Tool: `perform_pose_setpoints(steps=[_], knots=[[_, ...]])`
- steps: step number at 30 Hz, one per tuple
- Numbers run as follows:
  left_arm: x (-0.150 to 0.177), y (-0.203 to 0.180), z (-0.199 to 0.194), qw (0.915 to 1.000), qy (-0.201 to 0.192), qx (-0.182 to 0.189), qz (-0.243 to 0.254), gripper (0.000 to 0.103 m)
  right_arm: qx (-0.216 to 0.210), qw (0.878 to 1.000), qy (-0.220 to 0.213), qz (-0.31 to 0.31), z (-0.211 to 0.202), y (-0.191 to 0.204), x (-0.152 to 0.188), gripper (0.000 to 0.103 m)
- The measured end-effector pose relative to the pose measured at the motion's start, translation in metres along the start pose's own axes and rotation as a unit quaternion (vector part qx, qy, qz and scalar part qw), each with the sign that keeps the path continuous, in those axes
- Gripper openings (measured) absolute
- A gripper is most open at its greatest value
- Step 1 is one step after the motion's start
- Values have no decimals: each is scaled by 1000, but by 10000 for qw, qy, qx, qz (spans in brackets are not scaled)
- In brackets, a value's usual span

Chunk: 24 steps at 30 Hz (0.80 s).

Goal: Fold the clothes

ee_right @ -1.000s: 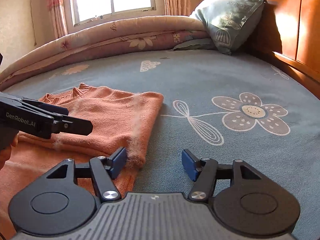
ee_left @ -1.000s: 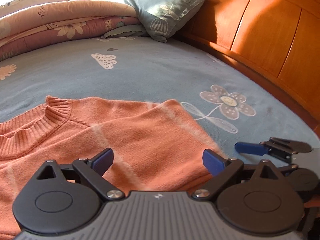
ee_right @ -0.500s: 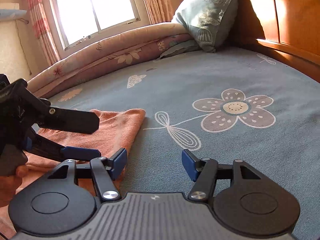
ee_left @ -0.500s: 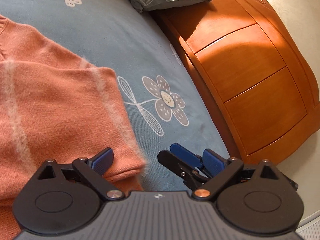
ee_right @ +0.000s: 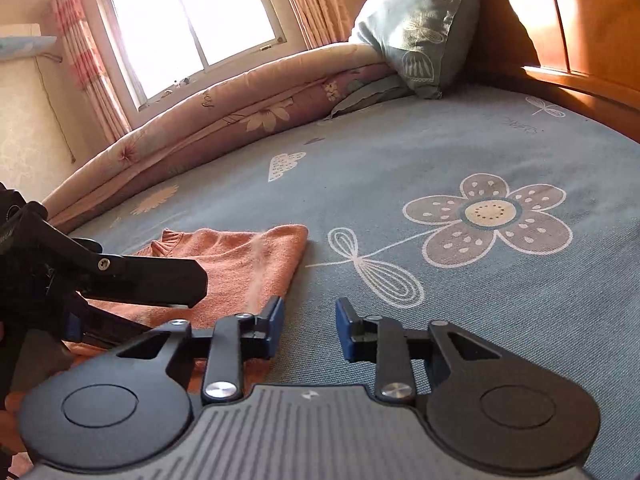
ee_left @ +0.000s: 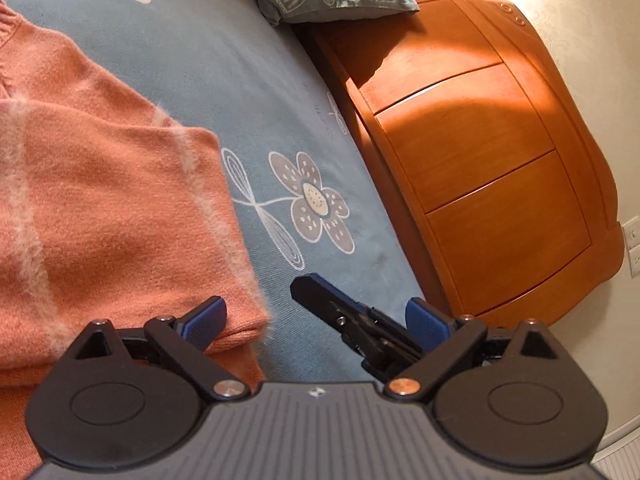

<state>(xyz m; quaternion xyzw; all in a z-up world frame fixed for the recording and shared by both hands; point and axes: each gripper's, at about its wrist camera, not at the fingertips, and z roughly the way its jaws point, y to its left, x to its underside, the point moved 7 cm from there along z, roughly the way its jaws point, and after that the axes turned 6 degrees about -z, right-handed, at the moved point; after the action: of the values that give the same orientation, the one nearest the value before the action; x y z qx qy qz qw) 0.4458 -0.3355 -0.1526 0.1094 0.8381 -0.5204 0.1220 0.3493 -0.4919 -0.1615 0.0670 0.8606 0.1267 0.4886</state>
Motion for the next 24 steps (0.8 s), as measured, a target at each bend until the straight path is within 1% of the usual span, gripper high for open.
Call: perform_pose_setpoints(steps=[4, 6, 8, 10, 11, 13, 14, 15, 17, 20, 21, 22, 24], knots=[[-17, -2, -33, 9994, -239, -197, 120, 96, -295, 9995, -84, -49, 1, 19, -3, 26], [-19, 4, -43, 9991, -296, -292, 94, 96, -425, 9990, -59, -148, 6, 33, -4, 26], [-19, 10, -52, 9986, -351, -382, 47, 97, -502, 9984, 74, -259, 15, 46, 0, 26], [-17, 19, -53, 9986, -284, -439, -43, 97, -369, 9982, 251, -406, 24, 53, 6, 26], [-15, 25, -52, 9984, -239, -506, -63, 97, -276, 9977, 324, -523, 27, 54, 9, 24], [-13, 39, -52, 9969, -260, -738, -83, 97, -154, 9966, 413, -694, 30, 54, 13, 21], [-12, 45, -54, 9966, -311, -757, -121, 96, -148, 9968, 421, -668, 30, 53, 14, 17], [-11, 49, -60, 9969, -369, -667, -198, 97, -153, 9970, 442, -613, 30, 51, 14, 16], [-7, 58, -77, 9958, -535, -673, -318, 97, -187, 9973, 466, -528, 30, 48, 14, 16], [-2, 74, -114, 9916, -866, -919, -286, 97, -181, 9973, 462, -541, 30, 48, 15, 15], [-1, 81, -129, 9896, -998, -961, -377, 97, -170, 9972, 457, -570, 30, 48, 16, 15], [0, 88, -143, 9880, -1117, -925, -535, 97, -158, 9971, 452, -594, 29, 49, 16, 15], [-3, 101, -171, 9807, -1426, -991, -902, 97, -151, 9971, 445, -600, 29, 49, 17, 15]])
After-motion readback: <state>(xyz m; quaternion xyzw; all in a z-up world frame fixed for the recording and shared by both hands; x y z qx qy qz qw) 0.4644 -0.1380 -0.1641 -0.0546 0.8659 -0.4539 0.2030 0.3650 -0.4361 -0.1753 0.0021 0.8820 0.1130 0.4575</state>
